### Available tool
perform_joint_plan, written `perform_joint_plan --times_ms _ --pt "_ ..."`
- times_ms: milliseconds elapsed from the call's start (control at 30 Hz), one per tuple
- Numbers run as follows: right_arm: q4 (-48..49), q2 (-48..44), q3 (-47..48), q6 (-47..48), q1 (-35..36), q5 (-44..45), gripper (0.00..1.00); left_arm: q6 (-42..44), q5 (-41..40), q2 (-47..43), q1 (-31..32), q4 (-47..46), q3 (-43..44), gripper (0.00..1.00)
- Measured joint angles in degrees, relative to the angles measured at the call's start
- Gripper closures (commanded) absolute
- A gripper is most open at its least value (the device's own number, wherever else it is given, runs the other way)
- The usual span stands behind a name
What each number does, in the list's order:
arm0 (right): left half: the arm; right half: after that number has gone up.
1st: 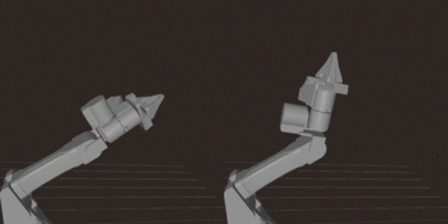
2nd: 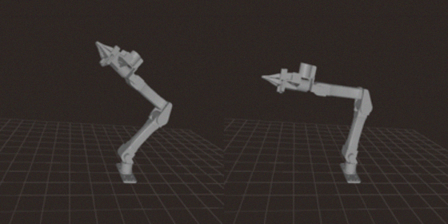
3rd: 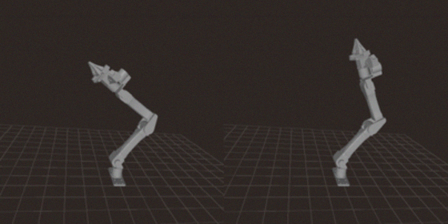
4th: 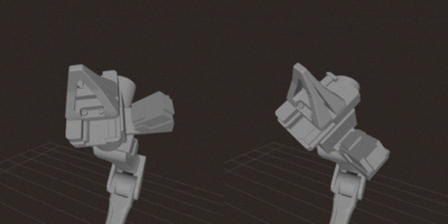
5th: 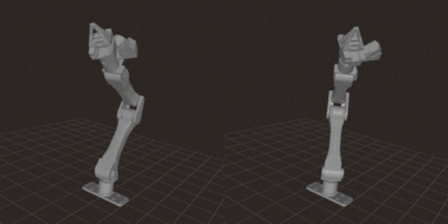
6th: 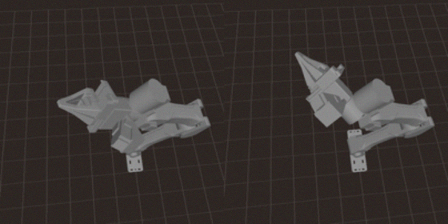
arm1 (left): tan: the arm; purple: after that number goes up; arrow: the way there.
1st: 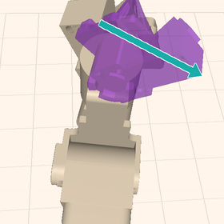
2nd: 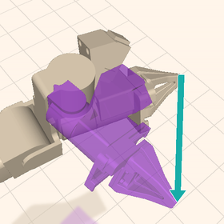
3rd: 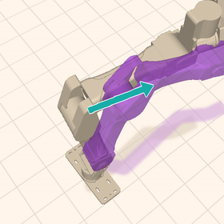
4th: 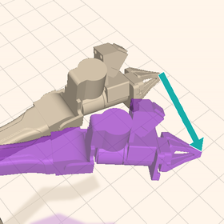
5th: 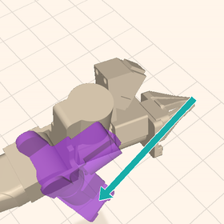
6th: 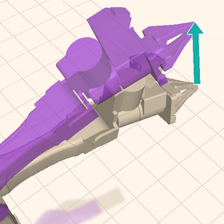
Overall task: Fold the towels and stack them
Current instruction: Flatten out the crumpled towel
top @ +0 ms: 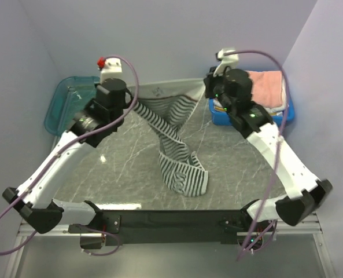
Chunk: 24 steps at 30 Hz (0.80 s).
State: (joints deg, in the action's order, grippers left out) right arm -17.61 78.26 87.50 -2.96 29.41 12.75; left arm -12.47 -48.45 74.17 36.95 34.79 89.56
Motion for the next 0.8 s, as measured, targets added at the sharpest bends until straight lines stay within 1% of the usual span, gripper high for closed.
perform_joint_plan --times_ms 100,200,367,600,700,800 --pt "-0.8 -3.5 4.5 1.9 0.6 -1.0 1.0 2.7 1.0 -1.0 0.5 0.6 6.0 1.0" --pt "-1.8 -7.6 7.3 4.0 1.0 -3.9 1.0 4.9 3.2 -2.5 1.3 1.1 9.9 1.0" --pt "-5.2 -12.7 11.1 5.9 1.1 -9.3 1.0 7.4 9.8 -5.3 2.9 4.4 16.2 1.0" --pt "-9.0 -13.7 21.8 7.1 1.2 -15.3 1.0 9.7 20.5 -4.9 3.3 8.9 31.9 1.0" --pt "-11.0 -13.0 28.2 7.4 1.2 -17.8 1.0 10.4 24.7 -3.7 3.4 9.8 38.4 1.0" --pt "-11.2 -12.8 32.0 7.8 1.2 -19.4 1.0 11.4 28.0 -3.6 3.6 8.9 40.7 1.0"
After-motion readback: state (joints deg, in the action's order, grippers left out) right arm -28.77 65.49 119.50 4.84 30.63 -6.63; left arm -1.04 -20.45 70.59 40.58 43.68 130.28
